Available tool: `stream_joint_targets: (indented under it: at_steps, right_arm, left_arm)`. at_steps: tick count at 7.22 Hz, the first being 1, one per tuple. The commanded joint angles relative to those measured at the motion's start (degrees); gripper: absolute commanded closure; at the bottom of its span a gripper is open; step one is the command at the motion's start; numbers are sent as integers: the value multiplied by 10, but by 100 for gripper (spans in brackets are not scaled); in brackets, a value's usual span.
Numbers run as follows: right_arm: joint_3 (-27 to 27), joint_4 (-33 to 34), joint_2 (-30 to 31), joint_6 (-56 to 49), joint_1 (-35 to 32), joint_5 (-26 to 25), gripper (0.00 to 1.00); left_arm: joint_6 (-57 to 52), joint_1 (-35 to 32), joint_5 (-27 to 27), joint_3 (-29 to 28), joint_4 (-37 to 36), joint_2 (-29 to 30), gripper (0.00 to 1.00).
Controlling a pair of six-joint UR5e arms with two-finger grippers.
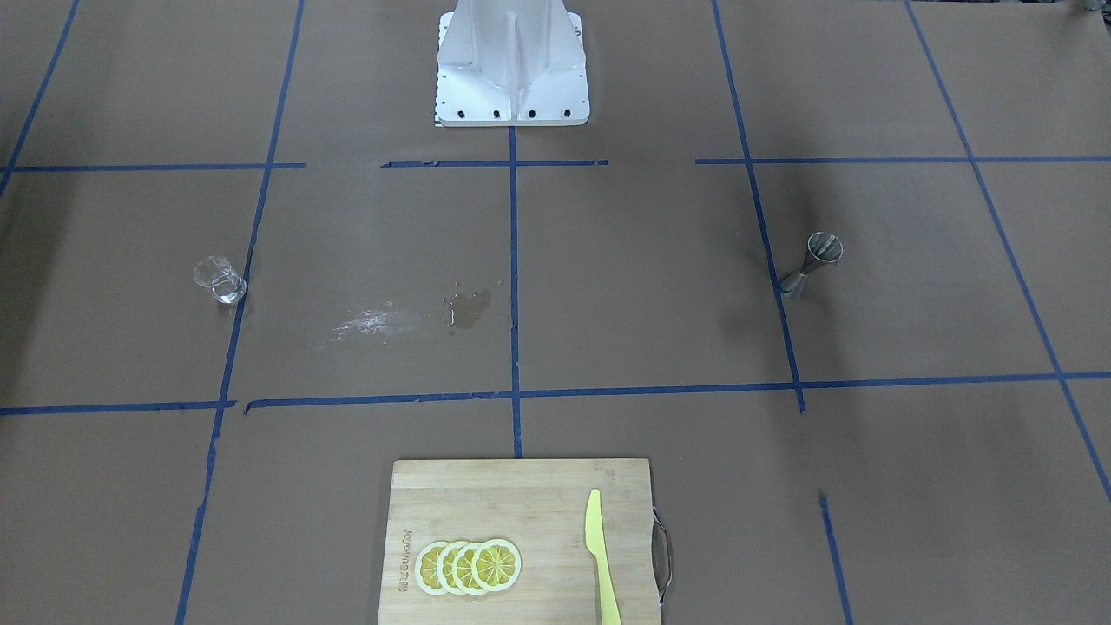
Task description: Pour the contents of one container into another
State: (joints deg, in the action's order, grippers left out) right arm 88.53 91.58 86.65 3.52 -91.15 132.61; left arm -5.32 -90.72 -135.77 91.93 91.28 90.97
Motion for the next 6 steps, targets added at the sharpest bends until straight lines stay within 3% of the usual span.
stream_joint_targets:
  at_steps: [1, 3, 6]
  right_arm:
    - [1, -5, -1, 3, 0, 1, 0]
    - [2, -27, -1, 7, 0, 3, 0]
    - [9, -75, -3, 14, 39, 3, 0]
  left_arm:
    - [-1, 0, 0, 8, 5, 0, 0]
    - [0, 5, -1, 52, 5, 3, 0]
    - [85, 65, -6, 205, 3, -10, 0]
